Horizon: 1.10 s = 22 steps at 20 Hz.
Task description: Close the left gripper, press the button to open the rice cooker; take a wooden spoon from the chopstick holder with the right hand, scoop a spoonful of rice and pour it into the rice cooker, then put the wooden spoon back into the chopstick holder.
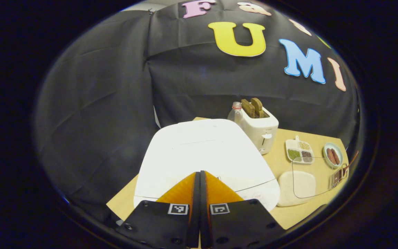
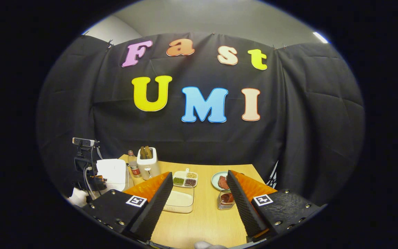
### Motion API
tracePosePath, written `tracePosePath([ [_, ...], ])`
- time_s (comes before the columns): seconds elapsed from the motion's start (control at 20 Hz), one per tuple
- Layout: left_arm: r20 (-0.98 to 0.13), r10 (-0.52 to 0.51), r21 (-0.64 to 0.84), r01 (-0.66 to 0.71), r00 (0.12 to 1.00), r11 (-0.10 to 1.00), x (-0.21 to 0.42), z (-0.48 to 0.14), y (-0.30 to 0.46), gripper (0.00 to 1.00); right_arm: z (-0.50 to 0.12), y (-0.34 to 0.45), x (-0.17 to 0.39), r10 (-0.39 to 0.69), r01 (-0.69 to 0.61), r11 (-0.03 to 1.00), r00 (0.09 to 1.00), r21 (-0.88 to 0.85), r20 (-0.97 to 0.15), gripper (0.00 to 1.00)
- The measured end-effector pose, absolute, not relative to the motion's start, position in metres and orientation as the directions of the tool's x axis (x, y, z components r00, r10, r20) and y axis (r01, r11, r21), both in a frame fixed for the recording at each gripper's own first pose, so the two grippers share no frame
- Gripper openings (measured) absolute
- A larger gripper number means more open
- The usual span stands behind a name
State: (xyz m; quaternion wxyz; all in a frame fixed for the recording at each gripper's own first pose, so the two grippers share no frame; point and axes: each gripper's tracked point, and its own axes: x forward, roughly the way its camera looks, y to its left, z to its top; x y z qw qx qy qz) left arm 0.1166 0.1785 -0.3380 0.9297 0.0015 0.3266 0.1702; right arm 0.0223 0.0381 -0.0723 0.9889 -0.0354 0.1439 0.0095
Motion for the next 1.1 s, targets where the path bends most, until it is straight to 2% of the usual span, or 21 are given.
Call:
tracePosePath([
  [0.05, -0.643, 0.310, 0.100, -0.324, 0.700, 0.941, 0.113, -0.344, 0.176, 0.10, -0.072, 0.041, 0.023, 0.017, -0.036, 0.997, 0.958, -0.063, -0.287, 0.96],
  [0.15, -0.649, 0.306, 0.101, -0.320, 0.696, 0.942, 0.113, -0.344, 0.175, 0.09, -0.073, 0.042, 0.024, 0.026, -0.045, 0.997, 0.957, -0.059, -0.290, 0.96],
  [0.35, -0.609, 0.328, 0.159, -0.294, 0.722, 0.942, 0.117, -0.340, 0.179, 0.09, -0.073, 0.043, 0.026, 0.031, -0.046, 0.998, 0.959, -0.050, -0.280, 0.96],
  [0.4, -0.577, 0.339, 0.177, -0.291, 0.743, 0.940, 0.120, -0.335, 0.180, 0.09, -0.074, 0.042, 0.026, 0.031, -0.046, 0.998, 0.960, -0.050, -0.278, 0.96],
  [0.5, -0.435, 0.369, 0.218, -0.302, 0.821, 0.928, 0.131, -0.299, 0.182, 0.09, -0.082, 0.039, 0.024, 0.026, -0.044, 0.998, 0.955, -0.054, -0.295, 0.96],
  [0.65, -0.154, 0.332, 0.230, -0.293, 0.931, 0.928, 0.135, -0.194, 0.162, 0.09, -0.078, 0.035, 0.019, 0.026, -0.036, 0.999, 0.964, -0.034, -0.266, 0.96],
  [0.75, -0.045, 0.290, 0.207, -0.275, 0.956, 0.939, 0.122, -0.135, 0.142, 0.09, -0.073, 0.029, 0.019, 0.011, -0.019, 0.999, 0.974, -0.033, -0.227, 0.96],
  [0.9, 0.035, 0.229, 0.144, -0.231, 0.973, 0.962, 0.101, -0.082, 0.119, 0.10, -0.062, 0.023, 0.019, -0.007, 0.000, 0.999, 0.983, -0.035, -0.183, 0.96],
  [1.1, -0.006, 0.167, 0.063, -0.167, 0.986, 0.984, 0.078, -0.076, 0.096, 0.10, -0.060, 0.014, 0.017, -0.035, 0.029, 0.999, 0.988, -0.041, -0.148, 0.96],
])
